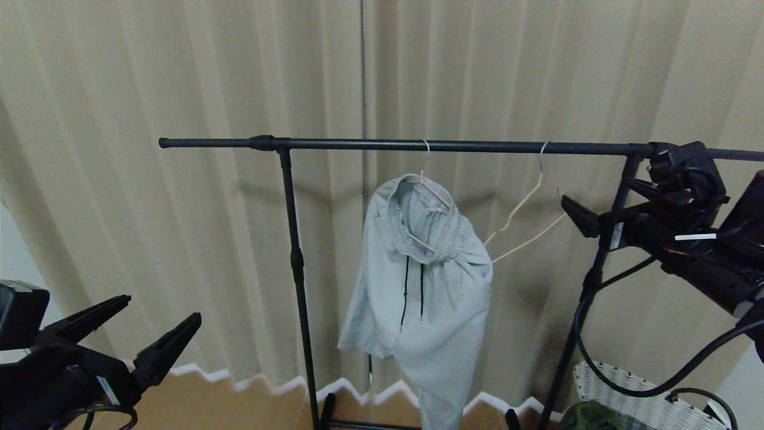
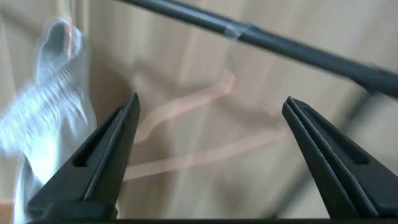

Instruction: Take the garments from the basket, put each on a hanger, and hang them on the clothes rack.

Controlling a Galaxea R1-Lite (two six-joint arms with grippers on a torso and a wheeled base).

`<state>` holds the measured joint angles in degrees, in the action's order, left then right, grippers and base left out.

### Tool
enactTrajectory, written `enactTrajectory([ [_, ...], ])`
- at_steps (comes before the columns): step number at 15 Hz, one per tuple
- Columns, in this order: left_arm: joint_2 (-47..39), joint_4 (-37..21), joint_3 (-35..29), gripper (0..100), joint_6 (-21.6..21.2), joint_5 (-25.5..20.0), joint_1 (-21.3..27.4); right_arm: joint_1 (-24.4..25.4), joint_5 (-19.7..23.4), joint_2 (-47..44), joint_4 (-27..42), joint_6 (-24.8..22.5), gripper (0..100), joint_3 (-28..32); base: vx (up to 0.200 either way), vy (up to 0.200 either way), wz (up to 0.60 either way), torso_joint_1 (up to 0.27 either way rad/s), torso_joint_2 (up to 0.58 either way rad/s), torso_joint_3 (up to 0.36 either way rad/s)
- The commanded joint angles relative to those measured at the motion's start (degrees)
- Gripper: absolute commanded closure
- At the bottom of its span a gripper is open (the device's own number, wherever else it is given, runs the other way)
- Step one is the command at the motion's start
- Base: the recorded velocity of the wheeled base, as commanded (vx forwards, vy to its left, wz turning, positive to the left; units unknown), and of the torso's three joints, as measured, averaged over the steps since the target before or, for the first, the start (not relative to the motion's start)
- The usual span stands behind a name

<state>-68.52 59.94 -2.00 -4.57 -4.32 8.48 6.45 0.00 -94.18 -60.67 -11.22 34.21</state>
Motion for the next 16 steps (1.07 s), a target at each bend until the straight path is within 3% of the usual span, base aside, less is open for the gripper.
enactTrajectory([
  [1, 0.06, 0.0, 1.12, 0, -0.17, 0.01, -0.57, -4.16, -0.09, 1.55, -0.06, -0.03, 0, -2.04, -0.2, 0.0, 0.0, 0.002, 0.0, 0.002],
  [6, 0.32, -1.05, 2.0, 0, -1.84, 0.71, -3.47, -15.59, -0.18, 4.45, 4.6, -1.09, 0, -6.17, -0.04, 0.0, 0.0, 0.002, 0.0, 0.0],
  [8, 0.58, -2.99, 2.0, 0, -3.25, 4.58, -3.47, -19.11, -0.09, 5.59, 6.44, -1.97, 0, -9.33, 0.0, 0.0, 0.0, 0.0, 0.0, 0.0],
  [9, 2.61, -5.01, 2.0, 0, -3.43, 9.33, -3.47, -21.21, -0.09, 5.77, 6.36, -2.32, 0, -11.62, 0.0, 0.0, 0.0, 0.0, 0.0, 0.0],
  [10, 5.95, -9.23, 2.0, 0, -3.43, 11.7, -3.47, -22.71, 0.0, 5.94, 6.36, -3.37, 0, -13.46, 0.0, 0.0, 0.0, 0.0, 0.0, 0.0],
  [12, 13.77, -20.74, 0.86, 0, -3.43, 12.14, -3.56, -23.85, -0.09, 6.03, 6.36, -4.17, 0, -15.57, 0.0, 0.0, 0.0, 0.0, 0.0, 0.0],
  [13, 18.87, -29.09, -0.81, 0, -3.34, 12.14, -3.74, -24.29, -0.09, 5.94, 6.27, -4.43, 0, -16.37, 0.0, 0.0, 0.0, 0.0, 0.0, 0.0],
  [15, 32.75, -54.58, -6.61, 0, -2.72, 12.05, -6.29, -24.99, -0.18, 5.77, 6.0, -4.87, 0, -18.56, 0.0, 0.0, 0.0, 0.0, 0.0, 0.0],
  [16, 36.88, -61.61, -7.93, 0, -2.55, 12.05, -7.25, -25.52, -0.18, 5.68, 5.92, -5.22, 0, -19.27, 0.0, 0.0, 0.0, 0.0, 0.0, 0.0],
])
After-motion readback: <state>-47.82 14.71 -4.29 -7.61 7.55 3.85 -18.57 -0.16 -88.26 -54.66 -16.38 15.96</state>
